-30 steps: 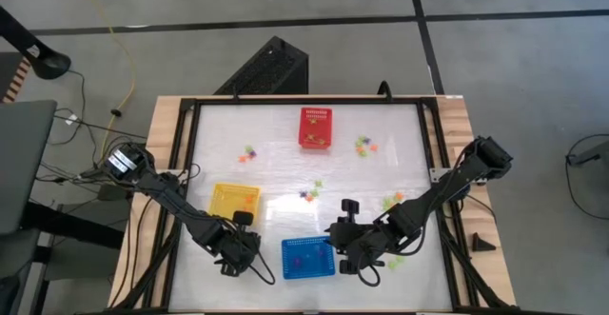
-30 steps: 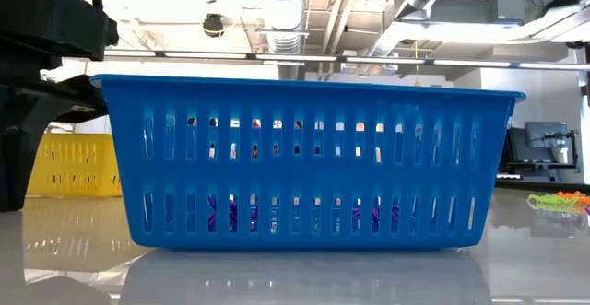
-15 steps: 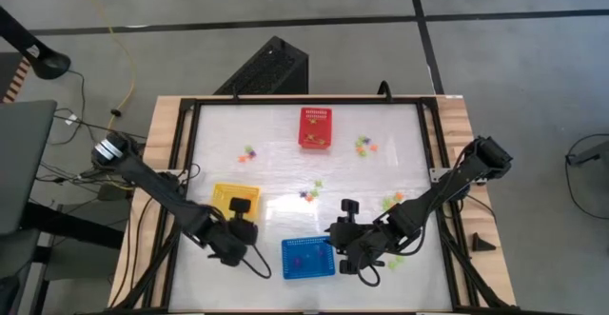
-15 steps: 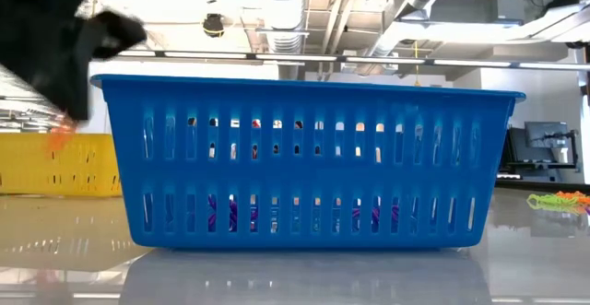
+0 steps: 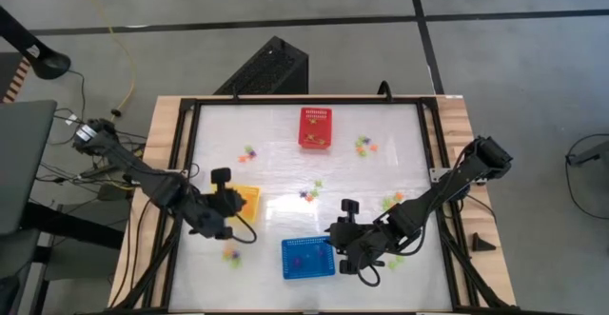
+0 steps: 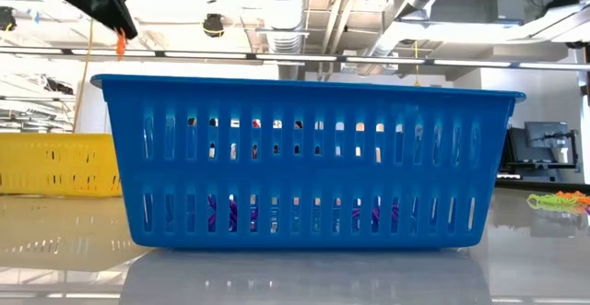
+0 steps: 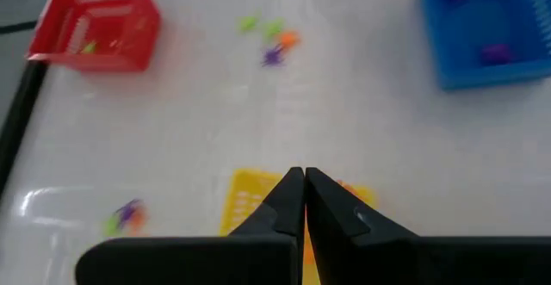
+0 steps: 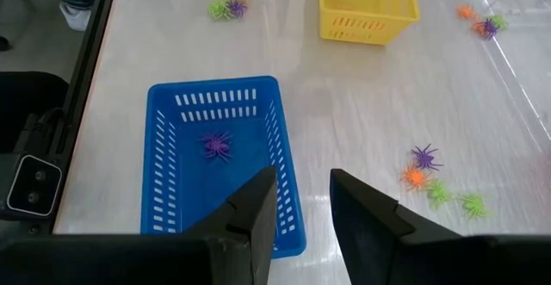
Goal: Sort Halloween decoration
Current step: Put the orange spider toy into the yellow basket, then put the purple spider toy into the blue basket
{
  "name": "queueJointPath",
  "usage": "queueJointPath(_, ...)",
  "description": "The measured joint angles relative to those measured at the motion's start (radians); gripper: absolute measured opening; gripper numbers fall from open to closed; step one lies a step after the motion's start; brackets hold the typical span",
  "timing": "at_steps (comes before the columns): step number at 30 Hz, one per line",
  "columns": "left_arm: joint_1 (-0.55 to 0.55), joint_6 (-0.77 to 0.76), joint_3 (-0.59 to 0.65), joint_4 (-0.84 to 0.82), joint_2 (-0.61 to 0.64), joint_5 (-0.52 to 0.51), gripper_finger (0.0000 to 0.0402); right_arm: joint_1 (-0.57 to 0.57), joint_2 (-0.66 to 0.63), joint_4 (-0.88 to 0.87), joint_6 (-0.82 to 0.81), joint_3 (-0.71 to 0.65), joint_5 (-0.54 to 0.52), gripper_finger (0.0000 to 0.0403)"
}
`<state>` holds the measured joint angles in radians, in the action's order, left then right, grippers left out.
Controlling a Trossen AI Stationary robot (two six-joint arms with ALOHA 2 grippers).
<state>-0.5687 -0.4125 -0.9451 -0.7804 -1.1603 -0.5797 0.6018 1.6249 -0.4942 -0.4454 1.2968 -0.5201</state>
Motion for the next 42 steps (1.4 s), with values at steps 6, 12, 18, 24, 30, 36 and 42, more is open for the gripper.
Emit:
queueJointPath(6, 0.057, -0.007, 0.0, -0.079, -0.005, 0.023, 0.0018, 0.0, 0.0, -0.001, 0.0, 0.0, 0.0, 0.0141)
queueJointPath(12, 0.086, -0.022, 0.0, -0.086, -0.005, 0.04, 0.0079, 0.0, 0.0, -0.003, 0.0, 0.0, 0.0, 0.0141)
queueJointPath(18, 0.096, -0.06, 0.0, -0.086, -0.005, 0.088, 0.0119, 0.0, 0.0, -0.003, 0.0, 0.0, 0.0, 0.0141)
queueJointPath(24, 0.032, -0.107, 0.0, -0.015, -0.005, 0.405, 0.0124, 0.0, 0.0, -0.003, 0.0, 0.0, 0.0, 0.0141)
queueJointPath(30, -0.141, -0.126, 0.0, 0.121, -0.057, 0.392, 0.0124, 0.0, 0.0, -0.003, 0.0, 0.0, 0.0, 0.0141)
queueJointPath(36, -0.245, -0.131, 0.001, 0.122, -0.22, 0.327, 0.0124, 0.0, 0.0, -0.001, 0.0, 0.0, 0.0, 0.0141)
queueJointPath(42, -0.229, -0.026, 0.001, 0.146, -0.382, 0.277, 0.0124, 0.0, 0.0, 0.001, 0.0, 0.0, 0.0, 0.0141)
